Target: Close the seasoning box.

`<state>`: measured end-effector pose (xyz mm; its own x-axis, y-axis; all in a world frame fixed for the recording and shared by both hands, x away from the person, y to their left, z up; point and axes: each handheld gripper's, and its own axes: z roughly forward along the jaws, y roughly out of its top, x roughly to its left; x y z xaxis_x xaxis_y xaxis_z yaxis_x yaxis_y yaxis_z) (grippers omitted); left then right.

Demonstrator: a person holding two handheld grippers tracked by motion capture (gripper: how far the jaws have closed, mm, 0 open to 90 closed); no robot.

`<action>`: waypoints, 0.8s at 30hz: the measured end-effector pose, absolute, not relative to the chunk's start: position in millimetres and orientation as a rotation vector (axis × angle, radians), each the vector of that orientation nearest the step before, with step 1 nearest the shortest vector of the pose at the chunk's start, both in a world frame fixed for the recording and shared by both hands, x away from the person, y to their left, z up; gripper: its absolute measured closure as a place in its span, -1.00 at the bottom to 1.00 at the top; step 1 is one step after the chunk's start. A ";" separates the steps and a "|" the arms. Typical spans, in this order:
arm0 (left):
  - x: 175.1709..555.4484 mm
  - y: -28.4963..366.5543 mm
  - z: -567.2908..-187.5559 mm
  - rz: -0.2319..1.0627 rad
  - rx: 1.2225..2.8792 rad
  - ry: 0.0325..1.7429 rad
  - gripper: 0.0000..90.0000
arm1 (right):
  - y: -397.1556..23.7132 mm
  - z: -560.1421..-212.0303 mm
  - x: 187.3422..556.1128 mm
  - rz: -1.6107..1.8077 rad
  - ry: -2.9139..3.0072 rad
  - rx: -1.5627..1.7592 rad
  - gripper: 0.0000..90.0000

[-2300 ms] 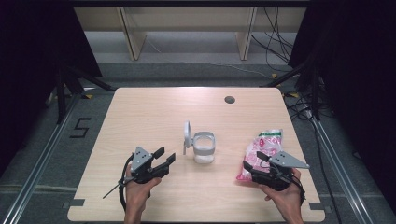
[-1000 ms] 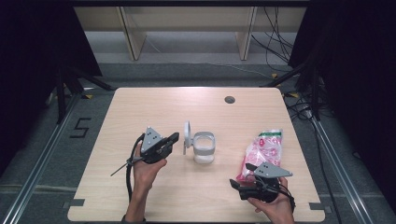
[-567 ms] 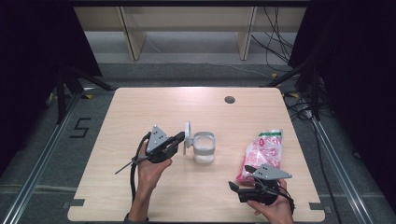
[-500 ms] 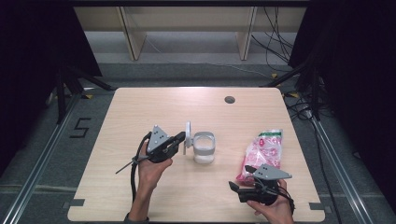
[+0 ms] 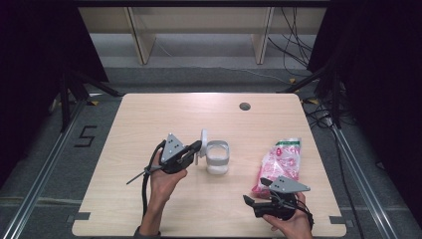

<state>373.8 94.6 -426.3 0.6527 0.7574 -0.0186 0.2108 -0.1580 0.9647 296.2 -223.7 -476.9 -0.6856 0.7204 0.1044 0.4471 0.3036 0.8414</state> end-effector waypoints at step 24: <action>368.2 86.1 -427.2 0.556 1.721 0.765 0.80 | -222.8 -479.8 297.8 1.334 2.296 1.039 -0.65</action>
<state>368.2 86.1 -427.2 0.6793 0.7336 -0.0171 0.2106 -0.1726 0.9622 297.8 -222.8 -479.8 -0.6982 0.7084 0.1031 0.4403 0.3114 0.8421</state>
